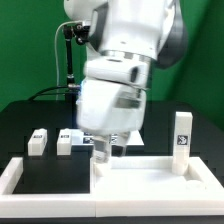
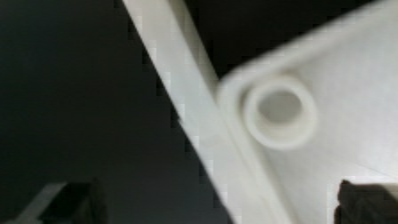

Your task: Assemble desk

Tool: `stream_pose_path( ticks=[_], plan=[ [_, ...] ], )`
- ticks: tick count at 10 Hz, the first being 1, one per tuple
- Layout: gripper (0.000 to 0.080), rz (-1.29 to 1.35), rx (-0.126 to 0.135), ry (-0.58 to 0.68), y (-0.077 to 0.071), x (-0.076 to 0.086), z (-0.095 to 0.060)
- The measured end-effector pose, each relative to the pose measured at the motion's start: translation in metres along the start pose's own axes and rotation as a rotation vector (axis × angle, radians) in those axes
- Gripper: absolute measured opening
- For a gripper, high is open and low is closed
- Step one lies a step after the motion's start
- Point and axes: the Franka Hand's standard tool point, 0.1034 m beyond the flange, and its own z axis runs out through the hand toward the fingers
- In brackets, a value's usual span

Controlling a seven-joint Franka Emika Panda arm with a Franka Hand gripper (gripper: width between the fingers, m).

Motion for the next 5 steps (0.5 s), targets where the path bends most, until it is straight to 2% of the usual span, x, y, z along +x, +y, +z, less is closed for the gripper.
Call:
stream_pose_path(
  ticks=[1, 2, 3, 4, 5],
  plan=[
    [0.0649, 0.036, 0.015, -0.02, 0.019, -0.018, -0.01],
    [0.0649, 0.087, 0.012, -0.022, 0.029, -0.032, -0.013],
    [0.0649, 0.145, 0.008, -0.019, 0.035, -0.047, -0.016],
    [0.0649, 0.218, -0.002, -0.015, 0.033, -0.058, -0.017],
    [0.0649, 0.285, 0.004, -0.015, 0.03, -0.054, -0.015]
  ],
)
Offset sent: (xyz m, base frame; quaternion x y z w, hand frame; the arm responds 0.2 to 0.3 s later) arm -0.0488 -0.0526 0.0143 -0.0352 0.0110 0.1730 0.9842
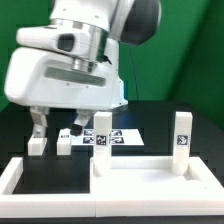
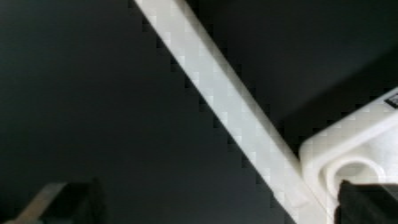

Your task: Assemble desk

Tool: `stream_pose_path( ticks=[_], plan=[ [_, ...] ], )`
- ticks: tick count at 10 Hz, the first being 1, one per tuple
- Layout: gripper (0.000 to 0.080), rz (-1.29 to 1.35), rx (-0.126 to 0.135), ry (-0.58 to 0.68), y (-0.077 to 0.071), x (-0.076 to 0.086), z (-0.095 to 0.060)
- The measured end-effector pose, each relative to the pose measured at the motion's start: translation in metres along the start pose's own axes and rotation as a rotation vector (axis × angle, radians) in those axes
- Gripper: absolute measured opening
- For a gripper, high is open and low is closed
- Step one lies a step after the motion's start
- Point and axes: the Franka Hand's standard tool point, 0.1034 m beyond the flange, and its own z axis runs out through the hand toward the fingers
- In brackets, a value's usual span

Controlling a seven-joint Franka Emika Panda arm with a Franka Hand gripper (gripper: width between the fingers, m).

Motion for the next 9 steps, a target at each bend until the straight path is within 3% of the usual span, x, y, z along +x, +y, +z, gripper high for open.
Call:
stream_pose_path(
  ticks=[3, 4, 5, 7, 8, 9],
  plan=[
    [0.0649, 0.186, 0.007, 0.003, -0.002, 0.001, 0.002],
    [0.0649, 0.222, 0.01, 0.004, -0.004, -0.006, 0.009],
    [0.0649, 0.286, 0.027, 0.003, 0.001, -0.021, 0.013],
    [0.0649, 0.458, 0.07, -0.037, 0.01, -0.085, 0.032],
    [0.0649, 0.565, 0.073, -0.056, 0.009, -0.099, 0.036],
    [0.0649, 0.665, 0.073, -0.06, 0.007, -0.099, 0.036]
  ],
)
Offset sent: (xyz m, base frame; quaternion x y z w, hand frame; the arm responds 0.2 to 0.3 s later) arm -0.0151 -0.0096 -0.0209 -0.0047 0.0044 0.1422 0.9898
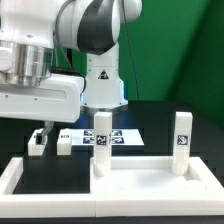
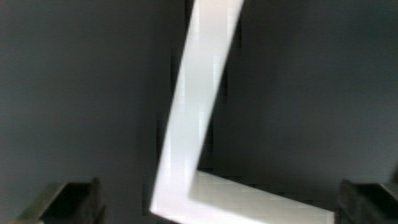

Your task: Assemble desk

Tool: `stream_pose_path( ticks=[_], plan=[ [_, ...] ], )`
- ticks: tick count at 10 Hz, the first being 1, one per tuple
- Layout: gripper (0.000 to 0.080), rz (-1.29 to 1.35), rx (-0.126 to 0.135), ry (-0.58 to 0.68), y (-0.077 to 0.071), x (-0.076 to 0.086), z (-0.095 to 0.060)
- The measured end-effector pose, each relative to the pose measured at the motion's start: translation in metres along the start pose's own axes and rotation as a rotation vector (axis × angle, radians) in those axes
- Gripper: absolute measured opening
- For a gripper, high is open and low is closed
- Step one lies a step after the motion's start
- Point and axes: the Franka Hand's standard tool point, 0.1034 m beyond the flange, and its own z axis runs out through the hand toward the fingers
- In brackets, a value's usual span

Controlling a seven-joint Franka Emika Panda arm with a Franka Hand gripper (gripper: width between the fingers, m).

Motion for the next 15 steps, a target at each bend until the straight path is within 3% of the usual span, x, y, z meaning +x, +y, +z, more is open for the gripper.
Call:
stream_pose_path(
  ticks=[4, 5, 6, 7, 9, 10, 12, 15],
  plan=[
    [0.0649, 0.018, 0.015, -0.03, -0.003, -0.009, 0.008],
    [0.0649, 0.048, 0.058, -0.107, 0.001, -0.026, 0.01],
    [0.0649, 0.087, 0.118, -0.243, 0.003, -0.043, 0.007],
    [0.0649, 0.112, 0.163, -0.365, 0.006, -0.047, 0.003],
    [0.0649, 0.113, 0.196, -0.488, -0.012, -0.056, 0.003],
    [0.0649, 0.124, 0.199, -0.569, -0.015, -0.055, -0.004],
    [0.0649, 0.112, 0.216, -0.688, -0.017, -0.058, 0.002],
    [0.0649, 0.152, 0.279, -0.814, -0.025, -0.082, 0.009]
  ],
)
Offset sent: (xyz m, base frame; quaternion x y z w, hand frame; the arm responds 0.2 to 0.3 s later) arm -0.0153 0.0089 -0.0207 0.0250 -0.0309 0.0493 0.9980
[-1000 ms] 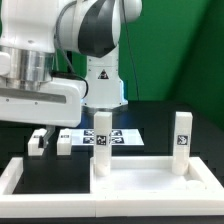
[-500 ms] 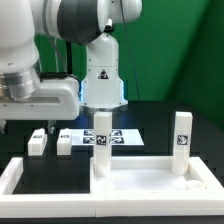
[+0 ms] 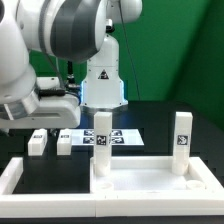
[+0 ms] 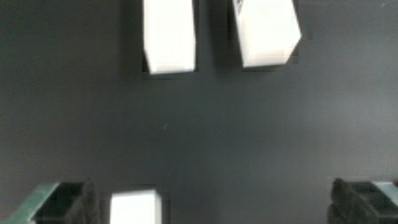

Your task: Assemble desk

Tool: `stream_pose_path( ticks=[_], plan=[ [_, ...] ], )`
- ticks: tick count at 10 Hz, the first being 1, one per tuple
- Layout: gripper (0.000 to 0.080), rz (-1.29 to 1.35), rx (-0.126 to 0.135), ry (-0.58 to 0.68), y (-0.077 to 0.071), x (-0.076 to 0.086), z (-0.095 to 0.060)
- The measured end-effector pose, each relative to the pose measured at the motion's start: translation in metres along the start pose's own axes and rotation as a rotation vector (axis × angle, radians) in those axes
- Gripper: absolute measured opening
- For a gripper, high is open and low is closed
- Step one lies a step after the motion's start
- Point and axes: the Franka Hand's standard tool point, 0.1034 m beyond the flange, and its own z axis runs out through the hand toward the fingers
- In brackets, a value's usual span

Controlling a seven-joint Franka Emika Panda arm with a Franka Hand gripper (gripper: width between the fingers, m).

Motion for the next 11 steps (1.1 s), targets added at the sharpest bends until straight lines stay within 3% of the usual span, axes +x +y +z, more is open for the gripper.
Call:
stream_pose_path(
  ticks=[2, 6, 9, 11],
  plan=[
    [0.0649, -0.013, -0.006, -0.019, -0.013, -0.009, 0.014],
    [0.0649, -0.013, -0.005, -0.024, -0.012, -0.009, 0.017],
    [0.0649, 0.008, 0.057, -0.063, -0.014, -0.024, 0.054],
    [0.0649, 0.007, 0.055, -0.069, -0.019, -0.027, 0.053]
  ],
)
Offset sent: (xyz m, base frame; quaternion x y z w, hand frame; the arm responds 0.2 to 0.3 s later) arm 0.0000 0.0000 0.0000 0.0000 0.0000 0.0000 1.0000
